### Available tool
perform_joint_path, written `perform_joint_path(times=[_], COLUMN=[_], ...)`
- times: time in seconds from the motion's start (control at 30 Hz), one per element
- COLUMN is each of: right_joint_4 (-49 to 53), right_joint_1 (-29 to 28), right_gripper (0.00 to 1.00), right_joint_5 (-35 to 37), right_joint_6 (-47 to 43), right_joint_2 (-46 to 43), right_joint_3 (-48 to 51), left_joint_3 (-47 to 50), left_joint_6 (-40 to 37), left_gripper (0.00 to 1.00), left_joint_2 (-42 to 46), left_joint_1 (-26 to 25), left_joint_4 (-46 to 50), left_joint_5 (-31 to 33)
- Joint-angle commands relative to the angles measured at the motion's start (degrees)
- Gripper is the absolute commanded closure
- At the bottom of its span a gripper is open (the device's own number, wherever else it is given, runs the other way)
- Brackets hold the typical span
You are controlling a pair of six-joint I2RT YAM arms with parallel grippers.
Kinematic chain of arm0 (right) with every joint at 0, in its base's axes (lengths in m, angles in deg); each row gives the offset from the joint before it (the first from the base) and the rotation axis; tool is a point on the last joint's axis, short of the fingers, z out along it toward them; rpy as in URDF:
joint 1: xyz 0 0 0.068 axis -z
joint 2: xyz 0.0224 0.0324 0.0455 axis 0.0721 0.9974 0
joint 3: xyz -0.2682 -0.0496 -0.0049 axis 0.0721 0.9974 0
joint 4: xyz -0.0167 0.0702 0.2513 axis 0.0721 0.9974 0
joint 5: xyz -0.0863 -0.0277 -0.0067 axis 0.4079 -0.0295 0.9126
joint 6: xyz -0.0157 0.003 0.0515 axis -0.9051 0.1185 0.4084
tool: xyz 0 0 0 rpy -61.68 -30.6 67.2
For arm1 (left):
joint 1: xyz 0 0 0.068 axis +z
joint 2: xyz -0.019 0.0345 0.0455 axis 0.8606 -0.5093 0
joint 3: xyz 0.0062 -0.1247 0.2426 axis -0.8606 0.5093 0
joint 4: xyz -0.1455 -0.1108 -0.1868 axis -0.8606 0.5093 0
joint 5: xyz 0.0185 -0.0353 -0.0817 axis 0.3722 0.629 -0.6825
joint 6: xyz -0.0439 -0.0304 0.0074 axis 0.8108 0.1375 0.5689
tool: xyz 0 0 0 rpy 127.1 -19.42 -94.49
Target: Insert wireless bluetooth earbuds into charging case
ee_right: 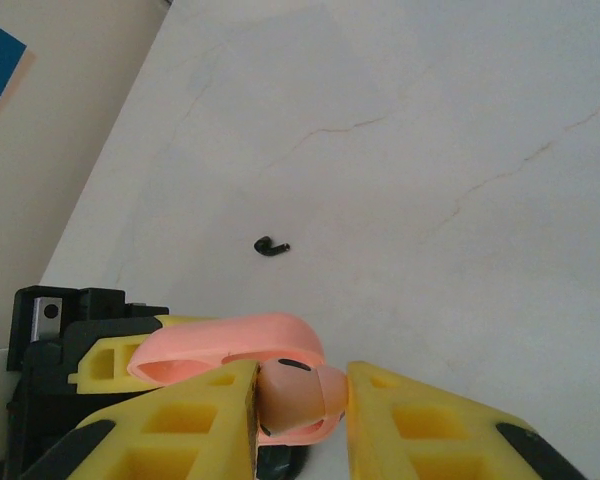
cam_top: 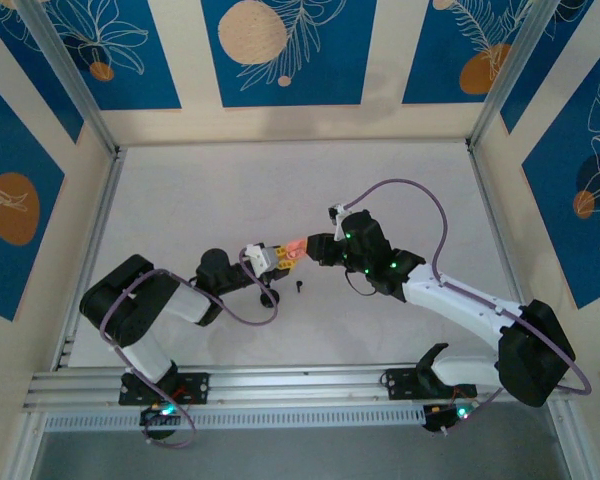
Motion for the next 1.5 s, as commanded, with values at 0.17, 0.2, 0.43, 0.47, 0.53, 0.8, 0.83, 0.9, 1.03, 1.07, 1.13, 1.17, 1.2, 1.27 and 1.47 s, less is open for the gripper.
perform_joint_path(times=[0.17, 0.2, 0.43, 0.47, 0.53, 0.8, 0.83, 0.9, 1.03, 1.07, 1.13, 1.17, 1.2, 1.27, 1.47], right_joint_4=[-1.24, -1.24, -0.8, -0.95, -1.22, -0.89, -0.8, -0.54, -0.08, 0.14, 0.44, 0.26, 0.06, 0.1, 5.77], right_joint_1=[-0.45, -0.43, -0.61, -0.67, -0.87, -1.42, -1.42, -1.42, -0.99, -0.82, -0.52, -0.54, -0.45, 0.17, 5.92], right_gripper=[0.73, 0.73, 0.72, 0.73, 0.72, 0.69, 0.67, 0.62, 0.47, 0.43, 0.36, 0.34, 0.33, 0.3, 0.3], right_joint_5=[1.11, 1.25, 1.25, 1.13, 0.61, -0.55, -0.47, -0.38, -0.97, -1.22, -2.07, -2.54, -3.27, -5.37, -14.79], right_joint_6=[-0.81, -0.82, -1.02, -1.08, -1.09, -0.99, -1.13, -1.42, -2.21, -2.52, -3.63, -4.2, -4.88, -5.97, -6.75], right_joint_2=[-0.25, -0.24, 0.27, 0.45, 0.89, 2.27, 2.09, 1.56, -0.54, -1.03, -2.46, -3.08, -3.87, -5.44, -6.33], right_joint_3=[0.96, 0.96, 0.95, 0.94, 0.83, 0.01, -0.13, -0.16, -0.41, -0.57, -0.79, -0.8, -0.8, -1.19, -4.53], left_joint_3=[-1.08, -1.07, -1.16, -1.16, -1.24, -1.33, -1.33, -1.33, -1.42, -1.42, -1.53, -1.51, -1.43, -1.36, -1.76], left_joint_6=[1.49, 1.49, 1.87, 1.93, 1.93, 2.06, 2.07, 2.02, 1.93, 1.93, 2.02, 1.99, 1.85, 1.76, 2.26], left_gripper=[0.86, 0.86, 0.86, 0.86, 0.86, 0.86, 0.86, 0.86, 0.86, 0.86, 0.86, 0.86, 0.86, 0.86, 0.86], left_joint_2=[2.26, 2.38, 3.14, 3.22, 3.28, 3.82, 3.8, 3.93, 4.0, 4.01, 4.03, 4.06, 4.03, 4.04, 4.36], left_joint_1=[-0.79, -0.79, -0.77, -0.78, -0.79, -0.79, -0.79, -0.78, -0.79, -0.78, -0.79, -0.79, -0.77, -0.78, -0.78], left_joint_4=[-2.07, -2.1, -2.1, -2.08, -2.1, -2.1, -2.1, -2.1, -2.12, -2.1, -2.1, -2.1, -2.1, -2.1, -2.1], left_joint_5=[-0.04, -0.02, 0.15, 0.24, 0.28, 0.5, 0.58, 0.59, 0.48, 0.49, 0.32, 0.33, 0.31, 0.33, -1.1])
